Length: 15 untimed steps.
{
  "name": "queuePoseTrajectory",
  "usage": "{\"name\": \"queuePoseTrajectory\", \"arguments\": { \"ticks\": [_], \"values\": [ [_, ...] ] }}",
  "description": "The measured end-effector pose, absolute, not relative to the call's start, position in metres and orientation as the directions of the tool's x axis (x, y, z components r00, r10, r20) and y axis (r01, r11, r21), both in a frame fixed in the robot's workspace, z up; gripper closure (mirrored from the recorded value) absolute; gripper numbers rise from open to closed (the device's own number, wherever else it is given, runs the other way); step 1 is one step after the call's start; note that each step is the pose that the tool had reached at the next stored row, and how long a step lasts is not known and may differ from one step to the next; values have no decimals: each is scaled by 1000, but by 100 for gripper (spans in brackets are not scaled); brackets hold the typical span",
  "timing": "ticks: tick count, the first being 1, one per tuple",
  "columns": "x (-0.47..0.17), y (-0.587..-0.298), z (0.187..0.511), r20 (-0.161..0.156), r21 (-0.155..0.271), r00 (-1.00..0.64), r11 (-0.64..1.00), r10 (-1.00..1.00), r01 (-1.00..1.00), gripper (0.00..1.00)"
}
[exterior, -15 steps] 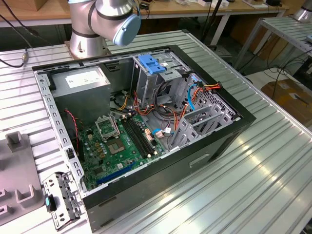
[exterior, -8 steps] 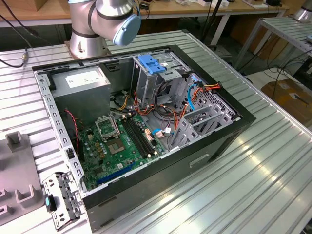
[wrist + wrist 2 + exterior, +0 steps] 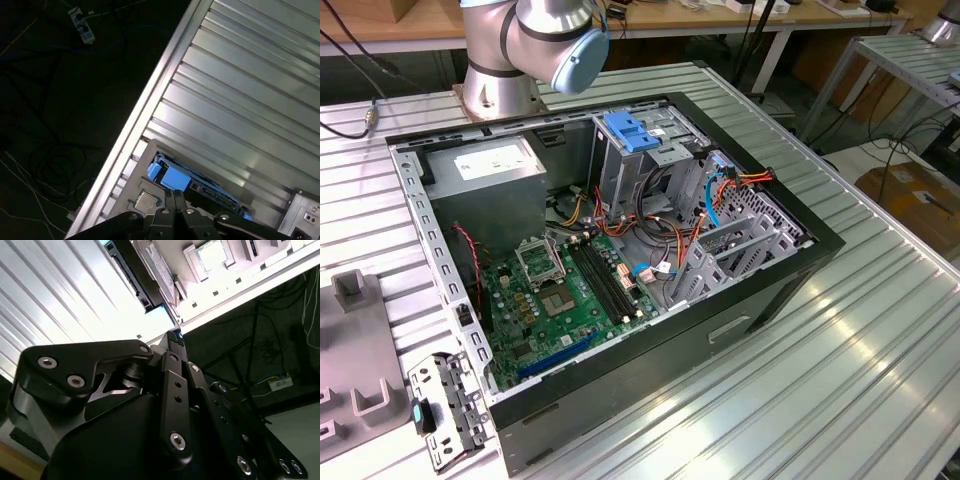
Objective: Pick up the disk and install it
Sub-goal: 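Pick up the disk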
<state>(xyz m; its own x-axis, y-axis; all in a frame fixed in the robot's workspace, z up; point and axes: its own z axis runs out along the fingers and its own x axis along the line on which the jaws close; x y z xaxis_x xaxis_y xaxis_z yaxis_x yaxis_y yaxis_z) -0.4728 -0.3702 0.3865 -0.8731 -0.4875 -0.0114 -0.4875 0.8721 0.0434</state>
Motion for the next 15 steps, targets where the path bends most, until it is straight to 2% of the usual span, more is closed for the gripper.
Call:
{"name": "queuePoseTrajectory", "arguments": {
  "ticks": [5,15],
  "values": [
    [-473,-370,386,-11,43,-814,813,-580,-580,89],
    [-472,-370,386,-11,43,-799,798,-601,-601,89]
  ]
}}
